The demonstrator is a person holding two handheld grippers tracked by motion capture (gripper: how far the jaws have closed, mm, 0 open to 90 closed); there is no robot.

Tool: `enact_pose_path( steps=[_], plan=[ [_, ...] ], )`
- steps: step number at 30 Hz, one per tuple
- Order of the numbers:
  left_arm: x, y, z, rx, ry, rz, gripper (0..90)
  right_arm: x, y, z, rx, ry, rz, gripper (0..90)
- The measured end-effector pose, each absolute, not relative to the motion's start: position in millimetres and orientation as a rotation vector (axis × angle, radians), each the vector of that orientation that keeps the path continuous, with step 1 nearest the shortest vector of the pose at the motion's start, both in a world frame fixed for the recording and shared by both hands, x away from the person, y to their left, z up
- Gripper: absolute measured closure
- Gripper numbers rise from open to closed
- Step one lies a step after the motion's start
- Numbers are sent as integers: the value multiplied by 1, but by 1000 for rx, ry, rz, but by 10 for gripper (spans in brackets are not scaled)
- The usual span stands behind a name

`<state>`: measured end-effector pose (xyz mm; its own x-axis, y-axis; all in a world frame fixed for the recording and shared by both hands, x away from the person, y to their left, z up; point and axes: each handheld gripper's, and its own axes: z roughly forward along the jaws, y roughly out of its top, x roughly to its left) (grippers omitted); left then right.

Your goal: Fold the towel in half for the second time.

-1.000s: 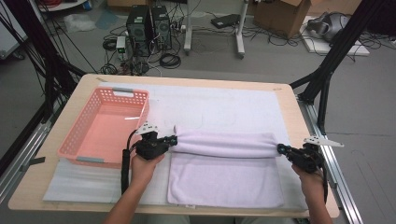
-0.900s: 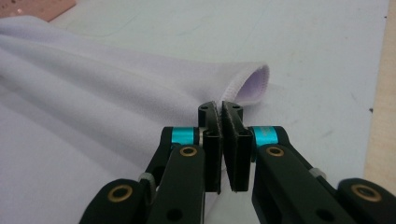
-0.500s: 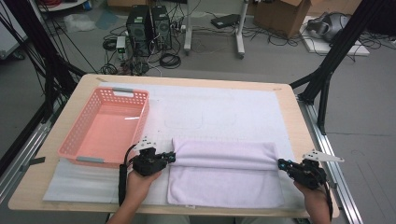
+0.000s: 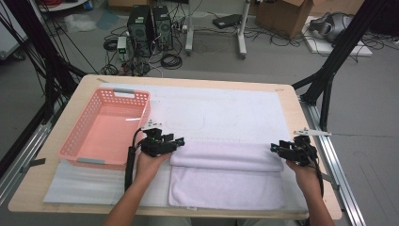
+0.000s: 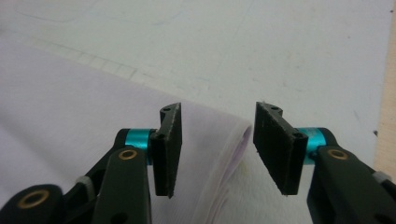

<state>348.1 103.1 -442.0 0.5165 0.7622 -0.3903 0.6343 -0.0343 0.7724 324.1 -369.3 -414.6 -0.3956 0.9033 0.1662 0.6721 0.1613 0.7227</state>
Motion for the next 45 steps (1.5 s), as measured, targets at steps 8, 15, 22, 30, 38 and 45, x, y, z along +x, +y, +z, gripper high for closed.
enact_pose_path(
  steps=[8, 15, 22, 30, 38, 45],
  plan=[
    [351, 99, -450, 1813, 1155, 116, 851, 350, -368, -433, 1613, 2253, 1008, 741],
    [337, 105, -431, 1728, 1087, 153, 867, 327, -371, -415, 1456, 2154, 1113, 850],
    [308, 113, -422, 1686, 1014, 167, 868, 288, -378, -405, 1361, 2055, 1259, 850],
    [267, 119, -423, 1687, 946, 166, 865, 237, -378, -407, 1296, 2011, 1331, 849],
    [237, 121, -434, 1709, 929, 144, 859, 207, -379, -415, 1307, 2027, 1308, 847],
    [215, 125, -442, 1761, 922, 126, 850, 185, -376, -420, 1327, 2059, 1282, 844]
  ],
)
